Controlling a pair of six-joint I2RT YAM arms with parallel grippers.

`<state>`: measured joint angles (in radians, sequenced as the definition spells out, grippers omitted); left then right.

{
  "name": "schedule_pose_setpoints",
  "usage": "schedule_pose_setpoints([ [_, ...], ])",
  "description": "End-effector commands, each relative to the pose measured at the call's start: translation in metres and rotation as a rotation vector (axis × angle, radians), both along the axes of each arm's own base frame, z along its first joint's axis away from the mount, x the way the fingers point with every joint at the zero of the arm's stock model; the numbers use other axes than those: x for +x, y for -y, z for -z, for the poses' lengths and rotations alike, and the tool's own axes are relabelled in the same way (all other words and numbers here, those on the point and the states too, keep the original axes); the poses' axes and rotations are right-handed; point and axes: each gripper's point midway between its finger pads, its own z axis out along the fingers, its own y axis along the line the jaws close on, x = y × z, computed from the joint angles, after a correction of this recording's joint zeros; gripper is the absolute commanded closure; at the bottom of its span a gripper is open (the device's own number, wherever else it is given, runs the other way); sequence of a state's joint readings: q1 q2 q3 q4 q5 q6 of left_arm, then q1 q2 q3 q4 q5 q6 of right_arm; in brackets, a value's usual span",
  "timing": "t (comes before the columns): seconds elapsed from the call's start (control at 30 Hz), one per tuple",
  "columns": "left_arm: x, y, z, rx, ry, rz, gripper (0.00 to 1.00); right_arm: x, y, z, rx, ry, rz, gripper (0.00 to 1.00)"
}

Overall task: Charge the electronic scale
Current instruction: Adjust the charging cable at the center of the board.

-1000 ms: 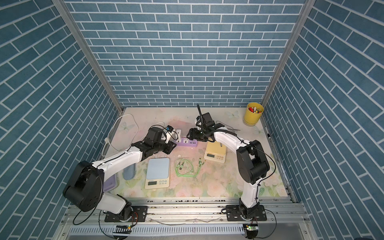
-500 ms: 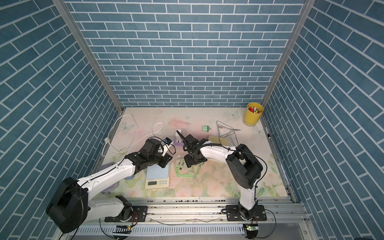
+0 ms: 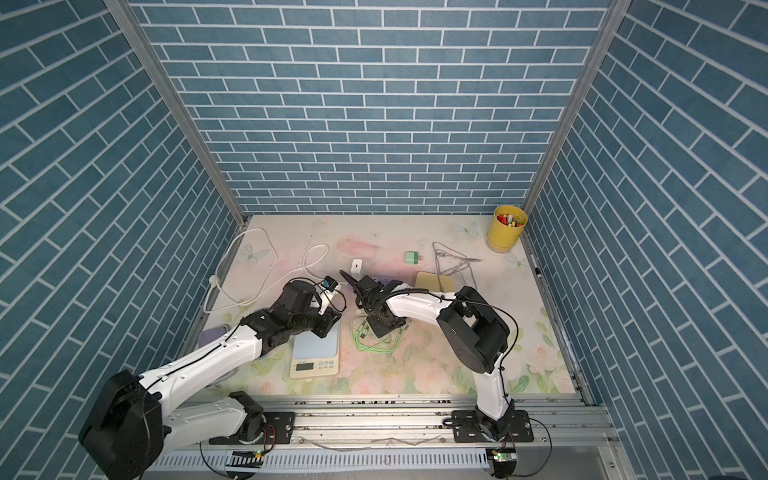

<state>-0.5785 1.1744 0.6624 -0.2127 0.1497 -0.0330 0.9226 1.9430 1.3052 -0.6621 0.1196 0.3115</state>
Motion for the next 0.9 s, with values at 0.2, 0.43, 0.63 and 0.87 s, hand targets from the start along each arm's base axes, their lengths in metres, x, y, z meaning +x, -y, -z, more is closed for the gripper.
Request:
schedule_pose_setpoints([
  [0.2,0.007,-0.004,-0.030,-0.085,0.063,-0.039,0.61,0.030,0.040,-0.063,-0.100,0.285,0.027,1.00],
  [0.43,0.016,0.005,-0.072,-0.280,0.155,-0.018,0.59,0.042,0.040,-0.109,0.011,0.439,0.069,1.00],
  [0.63,0.032,0.025,-0.086,-0.353,0.168,0.027,0.59,0.037,0.029,-0.120,0.102,0.455,0.041,1.00],
  [0.87,0.051,0.027,-0.069,-0.298,0.105,-0.013,0.57,-0.013,-0.013,-0.083,0.266,0.208,-0.177,0.97],
])
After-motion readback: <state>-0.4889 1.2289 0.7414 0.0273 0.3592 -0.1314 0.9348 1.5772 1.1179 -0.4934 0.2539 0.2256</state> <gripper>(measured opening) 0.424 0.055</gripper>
